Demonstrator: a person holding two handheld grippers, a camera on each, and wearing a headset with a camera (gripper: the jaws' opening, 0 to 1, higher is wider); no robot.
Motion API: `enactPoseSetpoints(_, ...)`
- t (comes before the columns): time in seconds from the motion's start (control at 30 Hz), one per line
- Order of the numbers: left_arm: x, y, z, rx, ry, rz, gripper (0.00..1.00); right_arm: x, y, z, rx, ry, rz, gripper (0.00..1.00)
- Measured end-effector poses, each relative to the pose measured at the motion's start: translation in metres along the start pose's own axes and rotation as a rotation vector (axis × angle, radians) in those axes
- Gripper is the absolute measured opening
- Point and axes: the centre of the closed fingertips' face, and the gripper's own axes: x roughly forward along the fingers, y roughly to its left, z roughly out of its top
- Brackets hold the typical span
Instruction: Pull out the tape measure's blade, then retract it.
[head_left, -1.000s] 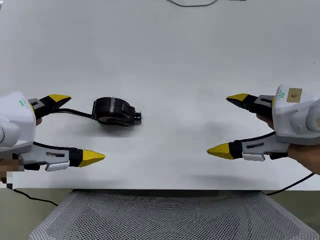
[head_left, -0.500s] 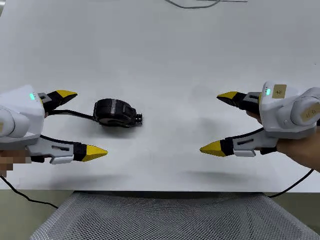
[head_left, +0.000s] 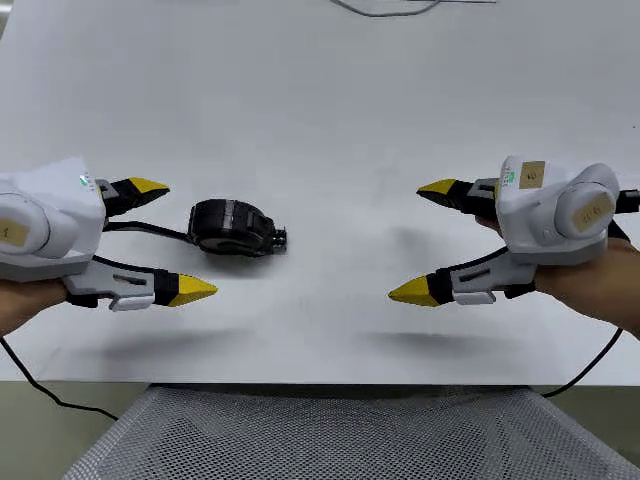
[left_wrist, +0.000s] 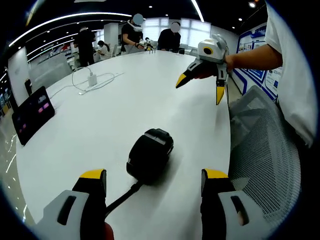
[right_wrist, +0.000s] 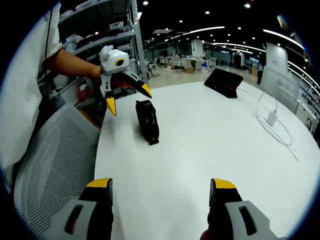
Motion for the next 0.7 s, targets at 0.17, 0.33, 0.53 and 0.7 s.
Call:
enactPoseSetpoints(0.17,0.005,0.004,0.001,0.015,0.017,-0.013,0.63,0.006,-0.002,0.002,-0.003,0.0,0.012,0.77)
enactPoseSetpoints(0.33,0.01,0.008,0.001,0.033,0.032,-0.027,0.55,0.01,-0.005,0.004,-0.006,-0.001,0.024,0.77)
enactPoseSetpoints(0.53,0.017,0.011,0.001,0.051,0.052,-0.044,0.5,0.016,-0.008,0.007,-0.01,-0.003,0.039,0.76)
enactPoseSetpoints(0.7,0.023,0.011,-0.001,0.073,0.069,-0.057,0.44,0.021,-0.009,0.008,-0.011,-0.004,0.05,0.75)
